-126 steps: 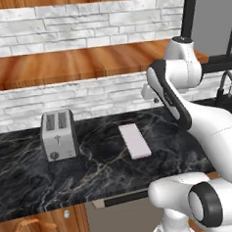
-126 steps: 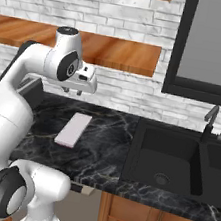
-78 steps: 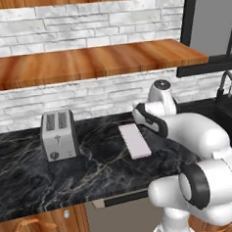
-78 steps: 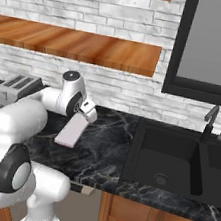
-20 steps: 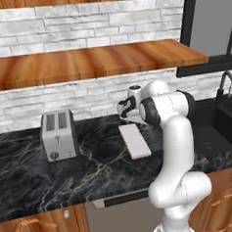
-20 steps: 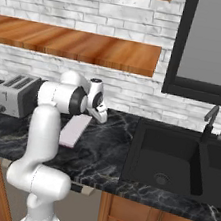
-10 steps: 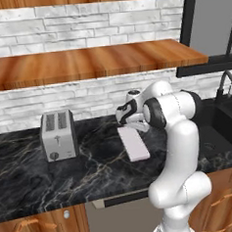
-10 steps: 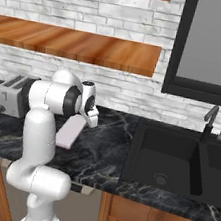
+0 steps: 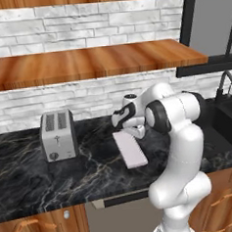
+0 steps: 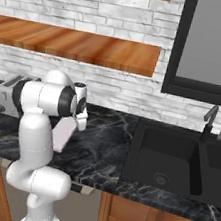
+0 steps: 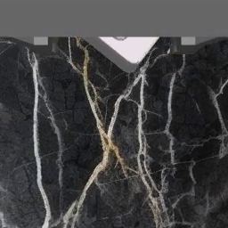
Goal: The ice cube tray has been filled with water. Take the tray and place it in the freezer to make ice. Close the freezer door after placing the tray.
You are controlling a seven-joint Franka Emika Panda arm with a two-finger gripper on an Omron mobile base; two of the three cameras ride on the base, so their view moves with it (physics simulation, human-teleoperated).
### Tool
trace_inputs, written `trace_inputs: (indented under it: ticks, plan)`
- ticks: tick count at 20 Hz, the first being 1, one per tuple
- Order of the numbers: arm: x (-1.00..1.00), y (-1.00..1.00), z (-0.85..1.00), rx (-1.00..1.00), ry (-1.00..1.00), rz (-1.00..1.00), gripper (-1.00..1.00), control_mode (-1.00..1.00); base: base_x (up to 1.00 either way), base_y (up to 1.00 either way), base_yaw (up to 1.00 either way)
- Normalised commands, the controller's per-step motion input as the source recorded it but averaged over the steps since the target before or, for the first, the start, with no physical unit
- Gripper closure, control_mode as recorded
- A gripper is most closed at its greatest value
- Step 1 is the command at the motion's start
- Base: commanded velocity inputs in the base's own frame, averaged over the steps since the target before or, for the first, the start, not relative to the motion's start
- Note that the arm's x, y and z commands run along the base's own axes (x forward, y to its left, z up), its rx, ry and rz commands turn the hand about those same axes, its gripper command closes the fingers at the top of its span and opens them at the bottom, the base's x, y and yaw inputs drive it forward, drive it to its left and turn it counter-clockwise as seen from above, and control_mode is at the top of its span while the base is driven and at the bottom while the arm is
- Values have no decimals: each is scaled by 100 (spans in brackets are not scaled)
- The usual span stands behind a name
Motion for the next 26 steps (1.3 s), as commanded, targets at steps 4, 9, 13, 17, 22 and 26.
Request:
trace_inputs:
  ticks: [4,9,13,17,22,26]
  plan:
    - [-81,47,-17,6,0,-13,-100,-100,0,0,0]
    - [-90,41,-13,4,0,-12,-100,-100,0,0,0]
    - [-89,36,-8,3,0,-12,-100,-100,0,0,0]
    - [-79,29,-2,2,0,-11,-100,-100,0,0,0]
    - [-22,5,14,0,0,-8,-100,-100,0,0,0]
    - [0,-10,52,0,0,-7,-100,-100,0,0,0]
